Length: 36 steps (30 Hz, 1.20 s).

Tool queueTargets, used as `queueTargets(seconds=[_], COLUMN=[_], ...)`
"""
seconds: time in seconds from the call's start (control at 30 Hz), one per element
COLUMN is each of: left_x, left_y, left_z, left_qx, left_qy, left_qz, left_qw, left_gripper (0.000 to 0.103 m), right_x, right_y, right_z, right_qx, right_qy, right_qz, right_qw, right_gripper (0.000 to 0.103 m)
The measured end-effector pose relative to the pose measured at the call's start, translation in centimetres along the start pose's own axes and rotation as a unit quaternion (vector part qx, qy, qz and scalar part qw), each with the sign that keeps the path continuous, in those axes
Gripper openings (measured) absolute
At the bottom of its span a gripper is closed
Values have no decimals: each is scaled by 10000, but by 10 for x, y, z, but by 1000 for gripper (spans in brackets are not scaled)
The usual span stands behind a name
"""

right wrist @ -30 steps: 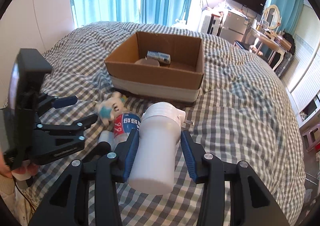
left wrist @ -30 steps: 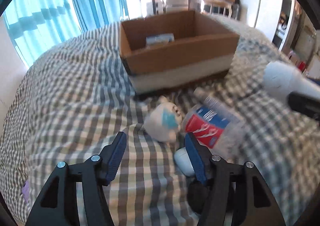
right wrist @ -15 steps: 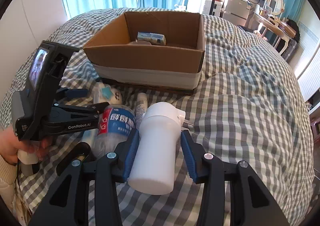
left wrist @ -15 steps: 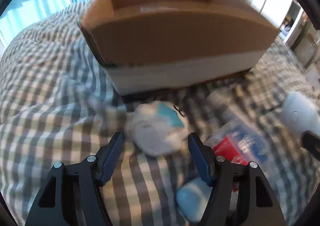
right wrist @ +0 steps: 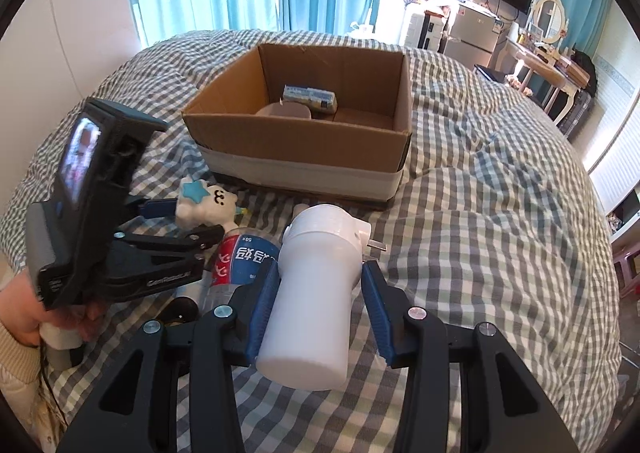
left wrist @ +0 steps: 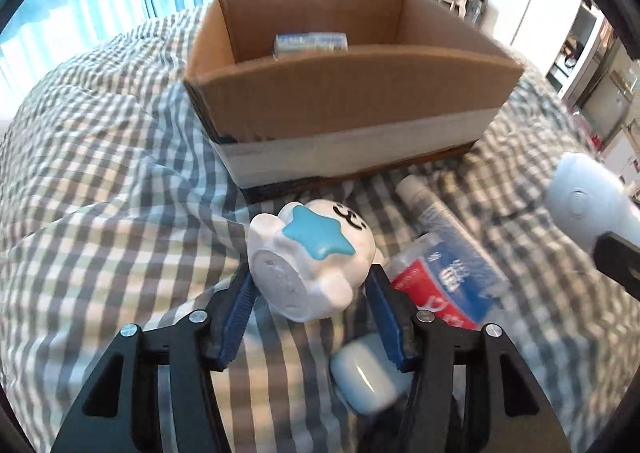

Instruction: Organize objects

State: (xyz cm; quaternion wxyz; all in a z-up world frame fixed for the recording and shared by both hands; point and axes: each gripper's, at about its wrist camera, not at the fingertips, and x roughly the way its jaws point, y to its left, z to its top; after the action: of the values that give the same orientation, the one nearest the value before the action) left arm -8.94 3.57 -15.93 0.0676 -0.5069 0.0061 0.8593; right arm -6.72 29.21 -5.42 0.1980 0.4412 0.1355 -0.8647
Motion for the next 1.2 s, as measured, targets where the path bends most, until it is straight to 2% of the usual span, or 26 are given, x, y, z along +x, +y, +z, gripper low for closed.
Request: queueTargets(seconds=[0.07, 0.27, 0.47, 0.5, 0.57, 0.67, 0.73, 0.9, 1.2], left_x=[-12, -50, -62, -61, -54, -32, -14, 24, 60], left_y=[0, 4, 1, 0, -1, 3, 8, 15, 11], left_z=[-1, 13, 33, 32, 31, 30, 29, 31, 42], left_qx=[6, 165, 316, 390, 422, 371, 165, -241, -451], left_qy=[-47, -448, -611, -608, -640, -467, -335, 58, 188], left_qz=[-45, -161, -334, -267, -73, 49, 74, -167, -212], left_qw=[10000, 9987, 9971, 9970, 9970, 9982, 9993, 9996, 9986], left_gripper=[36, 28, 25, 26, 30, 52, 54, 56, 59], right_x=[-9, -23, -26, -25, -21, -11, -5, 14, 33], right_y=[3, 12, 11, 10, 7, 2, -2, -13, -30], right_z=[2, 13, 23, 24, 26, 26, 25, 22, 27], right_qx=[-15, -110, -138, -126, -88, -40, -6, 112, 307], right_qy=[-95, -262, -340, -346, -340, -269, -211, -66, 29], right_qz=[-8, -62, -70, -52, -4, 46, 74, 112, 167], right_qw=[10000, 9996, 9993, 9993, 9994, 9996, 9997, 9999, 9994], right_gripper=[43, 43, 43, 43, 43, 43, 43, 43, 43])
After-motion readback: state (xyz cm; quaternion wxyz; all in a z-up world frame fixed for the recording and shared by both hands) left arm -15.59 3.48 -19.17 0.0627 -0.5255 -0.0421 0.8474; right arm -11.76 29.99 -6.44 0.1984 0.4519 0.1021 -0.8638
